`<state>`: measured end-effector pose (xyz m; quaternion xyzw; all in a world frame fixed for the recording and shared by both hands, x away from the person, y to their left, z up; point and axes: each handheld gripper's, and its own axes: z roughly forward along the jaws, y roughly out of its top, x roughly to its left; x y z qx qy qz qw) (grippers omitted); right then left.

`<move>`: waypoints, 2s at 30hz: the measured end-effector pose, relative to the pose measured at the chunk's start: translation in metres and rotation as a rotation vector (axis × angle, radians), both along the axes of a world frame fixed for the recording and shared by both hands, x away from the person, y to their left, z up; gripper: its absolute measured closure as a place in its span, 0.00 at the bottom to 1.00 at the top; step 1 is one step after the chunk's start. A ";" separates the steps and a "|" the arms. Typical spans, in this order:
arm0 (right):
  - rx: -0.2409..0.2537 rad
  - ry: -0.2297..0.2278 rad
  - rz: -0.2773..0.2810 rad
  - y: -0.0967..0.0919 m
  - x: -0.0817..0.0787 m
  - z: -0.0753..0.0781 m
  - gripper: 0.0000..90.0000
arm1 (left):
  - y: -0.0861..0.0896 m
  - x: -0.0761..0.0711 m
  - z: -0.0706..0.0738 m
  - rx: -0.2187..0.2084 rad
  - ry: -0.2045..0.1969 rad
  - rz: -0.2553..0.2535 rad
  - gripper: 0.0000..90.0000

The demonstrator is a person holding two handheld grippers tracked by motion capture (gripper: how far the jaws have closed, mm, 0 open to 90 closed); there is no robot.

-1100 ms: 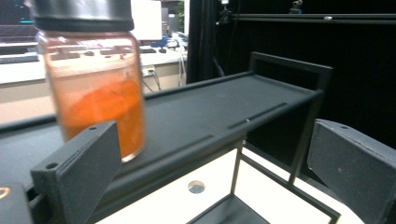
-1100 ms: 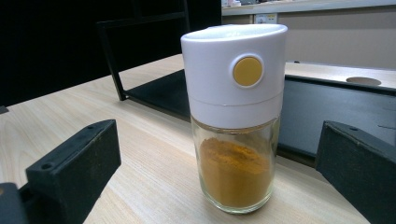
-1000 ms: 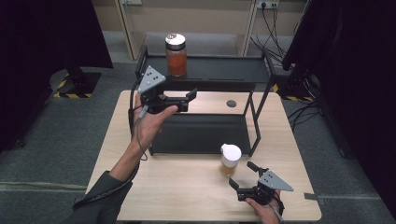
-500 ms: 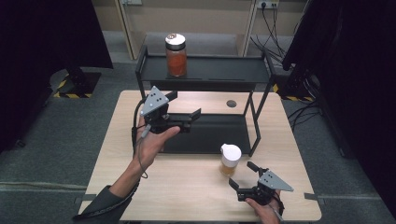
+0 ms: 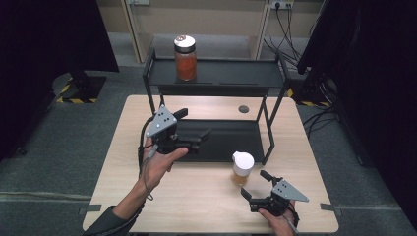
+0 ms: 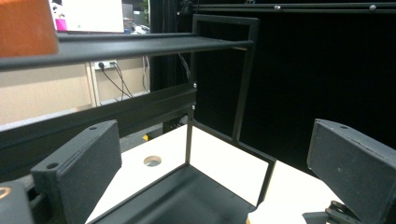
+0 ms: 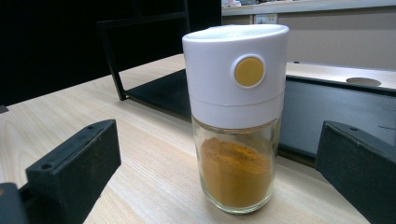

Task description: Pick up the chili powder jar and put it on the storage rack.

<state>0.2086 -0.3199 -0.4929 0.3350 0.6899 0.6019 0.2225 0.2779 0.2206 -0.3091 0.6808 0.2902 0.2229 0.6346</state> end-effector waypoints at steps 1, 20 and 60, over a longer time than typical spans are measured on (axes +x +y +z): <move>-0.001 0.002 0.000 0.000 0.000 0.000 0.00 | 0.000 0.000 -0.001 -0.001 0.002 -0.004 0.02; -0.001 0.000 0.000 0.000 0.000 0.000 0.00 | 0.008 -0.014 -0.036 0.009 0.013 -0.041 0.02; -0.003 0.000 0.000 0.001 -0.001 0.000 0.00 | 0.017 -0.047 -0.129 -0.031 0.052 -0.096 0.02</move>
